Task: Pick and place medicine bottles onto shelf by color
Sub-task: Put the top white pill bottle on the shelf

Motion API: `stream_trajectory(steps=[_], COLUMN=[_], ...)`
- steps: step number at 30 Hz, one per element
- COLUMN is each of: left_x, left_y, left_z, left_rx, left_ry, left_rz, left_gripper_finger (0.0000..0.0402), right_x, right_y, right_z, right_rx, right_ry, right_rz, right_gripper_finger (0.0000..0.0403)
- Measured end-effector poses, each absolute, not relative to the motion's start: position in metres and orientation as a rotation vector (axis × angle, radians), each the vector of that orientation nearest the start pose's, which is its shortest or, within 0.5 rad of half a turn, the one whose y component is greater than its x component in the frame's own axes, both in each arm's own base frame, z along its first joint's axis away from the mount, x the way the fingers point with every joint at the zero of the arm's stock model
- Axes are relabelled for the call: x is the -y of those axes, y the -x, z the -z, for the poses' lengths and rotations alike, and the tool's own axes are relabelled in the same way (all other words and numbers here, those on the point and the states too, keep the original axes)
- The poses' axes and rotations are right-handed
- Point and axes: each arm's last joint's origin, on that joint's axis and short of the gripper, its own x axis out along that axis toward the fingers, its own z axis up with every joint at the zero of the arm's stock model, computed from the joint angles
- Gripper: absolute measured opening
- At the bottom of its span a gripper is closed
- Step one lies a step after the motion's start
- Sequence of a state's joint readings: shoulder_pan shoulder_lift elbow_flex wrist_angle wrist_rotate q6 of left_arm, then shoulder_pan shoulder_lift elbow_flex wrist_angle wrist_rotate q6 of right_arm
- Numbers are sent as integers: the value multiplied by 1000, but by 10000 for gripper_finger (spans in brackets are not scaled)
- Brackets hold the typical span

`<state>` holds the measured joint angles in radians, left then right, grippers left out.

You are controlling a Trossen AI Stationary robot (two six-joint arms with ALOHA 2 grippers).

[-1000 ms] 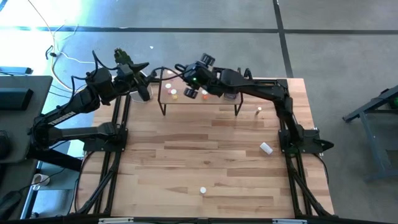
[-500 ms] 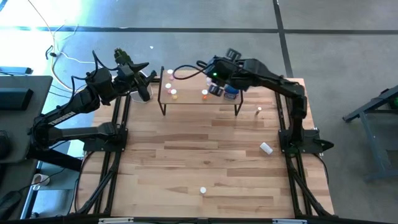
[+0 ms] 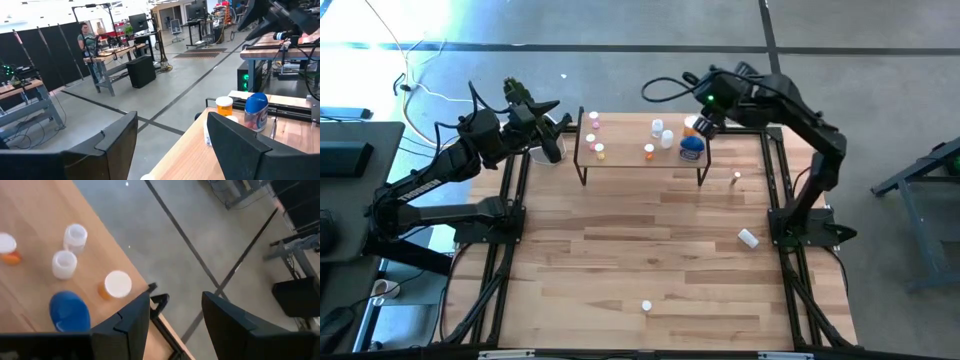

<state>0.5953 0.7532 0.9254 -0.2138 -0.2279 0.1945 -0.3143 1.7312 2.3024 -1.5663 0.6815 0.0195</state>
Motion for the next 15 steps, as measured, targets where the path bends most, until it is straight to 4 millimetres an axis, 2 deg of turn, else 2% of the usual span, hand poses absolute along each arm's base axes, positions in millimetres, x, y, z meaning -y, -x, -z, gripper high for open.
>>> stream_trajectory(steps=[3,7,15], left_x=[-92,-92,-92], left_y=[-124,-124,-124], left_z=[-381,-381,-381], left_rx=[-122,-121,-122], left_ry=[-175,-169,-168], left_rz=[-816,-816,-816], left_gripper_finger=[227,227,227], right_x=[105,105,98], right_y=[-252,-233,-192], right_z=[-468,-452,-416], right_rx=[-1025,-1011,-766], right_ry=[162,138,10], right_rz=[935,980,1076], right_gripper_finger=[172,172,172])
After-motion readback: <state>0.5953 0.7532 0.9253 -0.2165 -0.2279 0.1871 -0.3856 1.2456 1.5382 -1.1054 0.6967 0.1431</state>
